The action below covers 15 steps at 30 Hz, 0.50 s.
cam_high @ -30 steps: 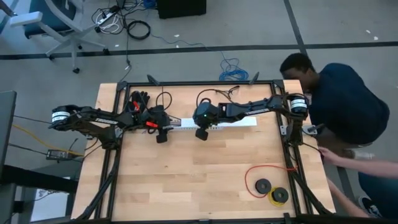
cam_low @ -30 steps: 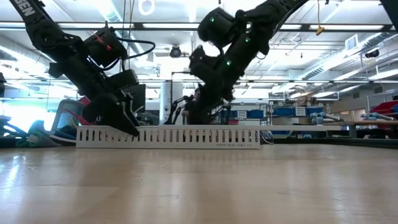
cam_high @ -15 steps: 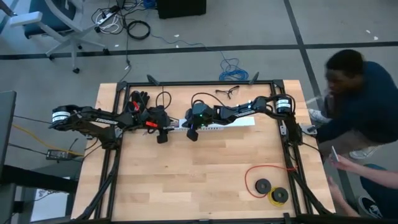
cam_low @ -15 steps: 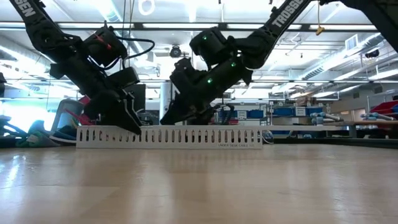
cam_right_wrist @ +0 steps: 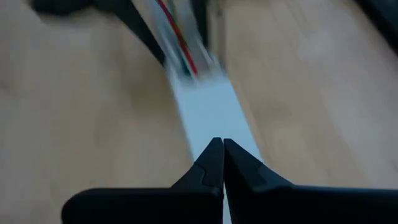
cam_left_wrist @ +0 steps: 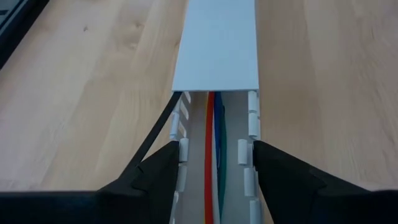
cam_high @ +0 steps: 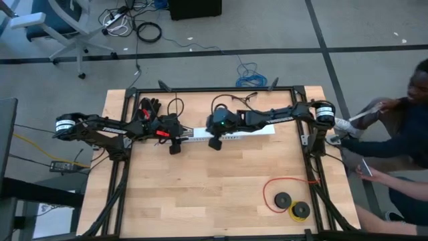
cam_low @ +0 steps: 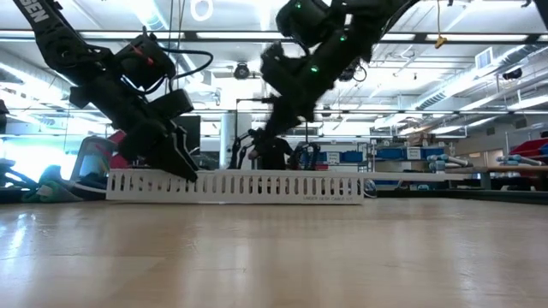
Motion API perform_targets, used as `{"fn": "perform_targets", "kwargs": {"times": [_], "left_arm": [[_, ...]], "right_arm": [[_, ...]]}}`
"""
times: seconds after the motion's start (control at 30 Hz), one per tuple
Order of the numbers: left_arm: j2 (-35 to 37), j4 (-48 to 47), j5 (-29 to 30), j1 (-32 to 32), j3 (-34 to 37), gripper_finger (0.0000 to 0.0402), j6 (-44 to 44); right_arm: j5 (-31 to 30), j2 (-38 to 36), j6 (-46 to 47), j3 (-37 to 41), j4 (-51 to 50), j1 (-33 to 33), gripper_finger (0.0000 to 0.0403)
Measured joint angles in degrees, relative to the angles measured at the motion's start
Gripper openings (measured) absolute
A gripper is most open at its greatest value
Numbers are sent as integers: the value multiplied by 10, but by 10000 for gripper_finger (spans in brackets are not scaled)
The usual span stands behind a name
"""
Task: Ziptie cables
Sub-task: Close the white cable duct
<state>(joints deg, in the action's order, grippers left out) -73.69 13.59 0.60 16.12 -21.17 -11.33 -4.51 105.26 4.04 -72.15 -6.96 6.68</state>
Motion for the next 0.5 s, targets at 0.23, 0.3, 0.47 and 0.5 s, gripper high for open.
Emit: {"fn": "perform_targets", "kwargs": {"times": [0.23,0.3,0.47,0.5], "left_arm": [[-21,22,-9,0,0,209,1],[-34,39,-14,0,0,209,8],[-58,72,-14,0,-2,209,17],[-58,73,-14,0,-2,209,22]], "right_arm": [[56,60,50,0,-24,16,0],[104,103,52,-8,64,24,0],[112,148,6,-47,159,27,0],[110,142,-5,-47,169,25,0]]}}
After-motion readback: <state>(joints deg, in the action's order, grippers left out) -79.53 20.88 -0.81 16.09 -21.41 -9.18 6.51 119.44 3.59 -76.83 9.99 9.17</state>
